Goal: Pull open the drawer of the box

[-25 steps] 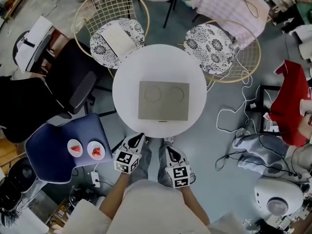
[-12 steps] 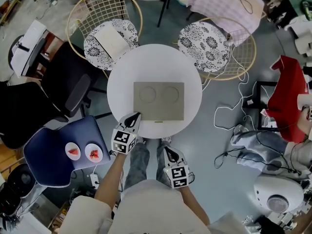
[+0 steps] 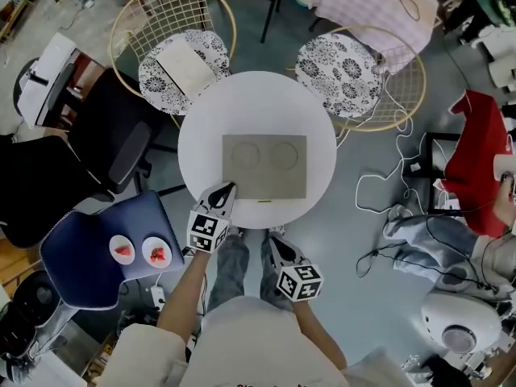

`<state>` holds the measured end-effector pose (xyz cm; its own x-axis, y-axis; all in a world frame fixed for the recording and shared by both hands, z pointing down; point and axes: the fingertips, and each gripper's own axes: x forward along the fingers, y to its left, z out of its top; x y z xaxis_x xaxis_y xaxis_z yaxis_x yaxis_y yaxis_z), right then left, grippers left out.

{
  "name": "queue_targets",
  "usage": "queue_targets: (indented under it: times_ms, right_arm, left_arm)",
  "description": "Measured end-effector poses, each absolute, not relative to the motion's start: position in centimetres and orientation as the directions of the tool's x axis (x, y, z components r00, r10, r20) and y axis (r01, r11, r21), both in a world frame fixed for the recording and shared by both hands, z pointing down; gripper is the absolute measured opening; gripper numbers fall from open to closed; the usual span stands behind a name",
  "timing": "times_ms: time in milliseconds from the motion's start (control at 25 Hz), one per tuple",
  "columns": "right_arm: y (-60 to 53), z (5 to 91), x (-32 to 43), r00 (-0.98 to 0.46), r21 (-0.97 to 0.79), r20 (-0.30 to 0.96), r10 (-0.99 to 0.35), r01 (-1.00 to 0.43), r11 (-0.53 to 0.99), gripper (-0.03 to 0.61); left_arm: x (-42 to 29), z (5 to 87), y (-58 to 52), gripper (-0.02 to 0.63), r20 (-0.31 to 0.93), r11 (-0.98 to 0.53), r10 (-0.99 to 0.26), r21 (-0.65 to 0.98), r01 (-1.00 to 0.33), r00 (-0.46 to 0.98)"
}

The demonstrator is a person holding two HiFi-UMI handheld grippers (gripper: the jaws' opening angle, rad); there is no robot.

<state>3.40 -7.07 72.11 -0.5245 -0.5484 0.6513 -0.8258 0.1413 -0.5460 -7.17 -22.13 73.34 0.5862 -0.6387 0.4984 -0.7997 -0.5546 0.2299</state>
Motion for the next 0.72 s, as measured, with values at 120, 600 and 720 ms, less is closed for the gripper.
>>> queue_targets:
  times_ms: [120,600,720]
  right_arm:
    - [-8.1,72.2,3.5,-0.587,-0.808,0.518,-0.622,-0.575,-0.131,0.015]
    - [-8.7,75.6,3.2,-0.502,-0.887,0.365,-0.784,0.069,-0.456,0.015]
    - [-9.6,75.4,2.9,-0.503,-0.904,0.341,-0.794,0.055,-0.423,0.017]
  left_arm:
    - [-7.1,73.4,-22.1,0.011,0.494,-0.554,-0.643,0.227,-0.801,0.586]
    - [-7.0,73.3,-21.9,0.011,0.481,-0.557,-0.651,0.223,-0.8,0.587]
    - [-6.9,73.4,-21.8,0.011,0.478,-0.555,-0.654,0.225,-0.801,0.587]
